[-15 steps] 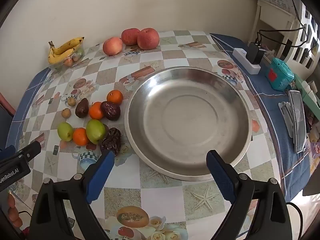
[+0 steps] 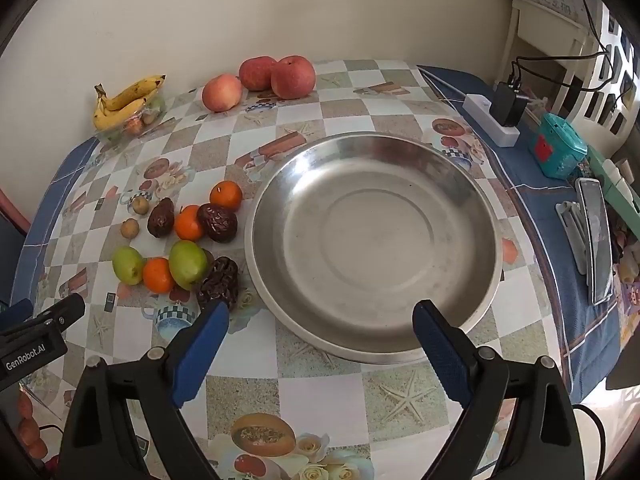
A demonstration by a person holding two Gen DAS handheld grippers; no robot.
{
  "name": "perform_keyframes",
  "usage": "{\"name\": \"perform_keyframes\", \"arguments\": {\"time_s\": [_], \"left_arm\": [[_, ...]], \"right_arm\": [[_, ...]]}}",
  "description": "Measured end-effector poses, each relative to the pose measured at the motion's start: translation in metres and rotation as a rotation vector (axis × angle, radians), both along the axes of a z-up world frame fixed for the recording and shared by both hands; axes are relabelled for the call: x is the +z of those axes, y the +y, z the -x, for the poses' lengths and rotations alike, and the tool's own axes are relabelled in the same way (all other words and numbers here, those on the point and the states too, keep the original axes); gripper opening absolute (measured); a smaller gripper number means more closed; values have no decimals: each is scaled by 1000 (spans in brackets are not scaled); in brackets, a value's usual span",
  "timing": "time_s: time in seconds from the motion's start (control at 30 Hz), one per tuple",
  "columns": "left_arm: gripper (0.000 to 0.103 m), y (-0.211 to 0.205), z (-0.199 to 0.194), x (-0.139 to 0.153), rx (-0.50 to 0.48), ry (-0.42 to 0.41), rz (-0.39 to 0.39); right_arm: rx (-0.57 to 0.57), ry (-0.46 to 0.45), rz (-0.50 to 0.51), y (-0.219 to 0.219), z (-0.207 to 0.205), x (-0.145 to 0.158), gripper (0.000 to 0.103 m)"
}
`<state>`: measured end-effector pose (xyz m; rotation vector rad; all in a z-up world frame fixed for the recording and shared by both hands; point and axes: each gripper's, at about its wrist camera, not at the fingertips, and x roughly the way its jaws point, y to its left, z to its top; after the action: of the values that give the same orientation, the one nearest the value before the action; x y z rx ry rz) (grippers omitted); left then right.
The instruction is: Organize fruits
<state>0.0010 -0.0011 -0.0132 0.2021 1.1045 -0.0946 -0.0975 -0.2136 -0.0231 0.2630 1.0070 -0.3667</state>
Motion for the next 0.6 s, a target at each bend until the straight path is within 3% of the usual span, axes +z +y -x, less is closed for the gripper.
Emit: {"name": "perform_keyframes", "arguments": {"time_s": [0.6], "left_arm": [[103,3,-2,0,-5,7,2]], "right_arm": [[-8,-5,3,-1,1,0,94]]}}
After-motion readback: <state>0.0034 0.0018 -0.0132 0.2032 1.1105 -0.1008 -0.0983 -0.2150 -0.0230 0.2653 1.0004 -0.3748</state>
